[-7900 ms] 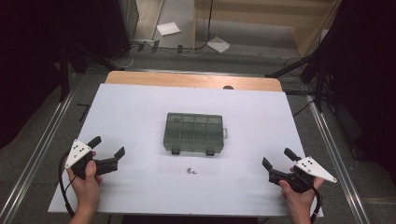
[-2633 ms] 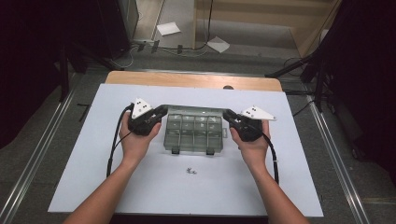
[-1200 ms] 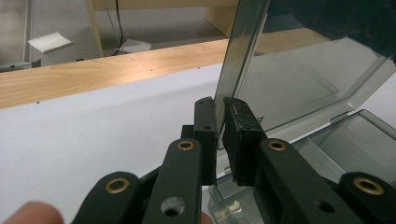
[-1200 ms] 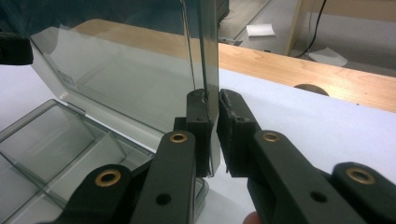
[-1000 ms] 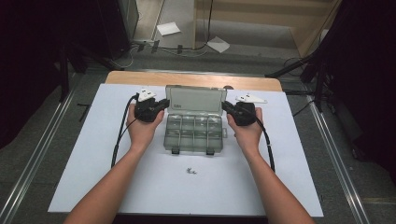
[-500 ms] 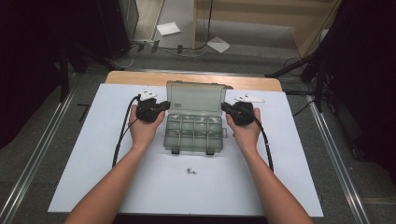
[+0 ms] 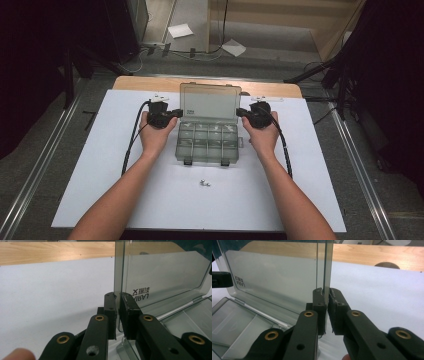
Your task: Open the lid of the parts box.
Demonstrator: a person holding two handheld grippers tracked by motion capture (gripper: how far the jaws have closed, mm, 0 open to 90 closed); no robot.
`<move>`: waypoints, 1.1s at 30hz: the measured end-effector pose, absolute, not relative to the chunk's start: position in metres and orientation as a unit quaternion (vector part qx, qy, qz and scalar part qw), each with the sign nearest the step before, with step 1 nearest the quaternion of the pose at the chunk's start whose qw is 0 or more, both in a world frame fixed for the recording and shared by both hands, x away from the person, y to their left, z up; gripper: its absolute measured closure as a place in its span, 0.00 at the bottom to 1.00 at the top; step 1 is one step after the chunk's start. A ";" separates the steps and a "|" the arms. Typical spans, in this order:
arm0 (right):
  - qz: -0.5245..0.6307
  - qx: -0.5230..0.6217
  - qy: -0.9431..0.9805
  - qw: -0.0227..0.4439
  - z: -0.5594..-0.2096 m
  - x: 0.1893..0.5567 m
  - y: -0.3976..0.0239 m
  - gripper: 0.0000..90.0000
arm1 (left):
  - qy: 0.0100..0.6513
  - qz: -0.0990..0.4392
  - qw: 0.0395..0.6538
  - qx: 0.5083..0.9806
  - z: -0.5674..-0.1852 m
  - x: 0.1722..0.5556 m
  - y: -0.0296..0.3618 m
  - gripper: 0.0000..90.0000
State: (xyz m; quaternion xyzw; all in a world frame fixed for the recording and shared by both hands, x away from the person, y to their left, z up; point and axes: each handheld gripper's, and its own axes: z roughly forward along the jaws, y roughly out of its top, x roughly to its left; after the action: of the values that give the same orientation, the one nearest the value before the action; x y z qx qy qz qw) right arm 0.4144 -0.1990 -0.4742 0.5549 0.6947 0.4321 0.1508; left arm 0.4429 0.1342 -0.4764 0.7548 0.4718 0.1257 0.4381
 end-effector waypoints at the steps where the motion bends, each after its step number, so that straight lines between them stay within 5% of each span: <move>1: 0.431 0.557 0.694 0.150 -0.474 0.416 -0.199 0.94 | 0.472 0.125 0.436 0.756 -0.476 0.444 0.134 0.92; 33: 0.397 0.576 0.705 0.118 -0.492 0.440 -0.201 0.92 | 0.495 0.093 0.413 0.759 -0.486 0.457 0.136 0.91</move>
State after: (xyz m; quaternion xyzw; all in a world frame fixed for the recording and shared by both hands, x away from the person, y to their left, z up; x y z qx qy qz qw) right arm 0.4405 -0.2008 -0.4923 0.5756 0.7053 0.3966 0.1181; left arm 0.4572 0.1359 -0.4861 0.7587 0.4953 0.0927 0.4129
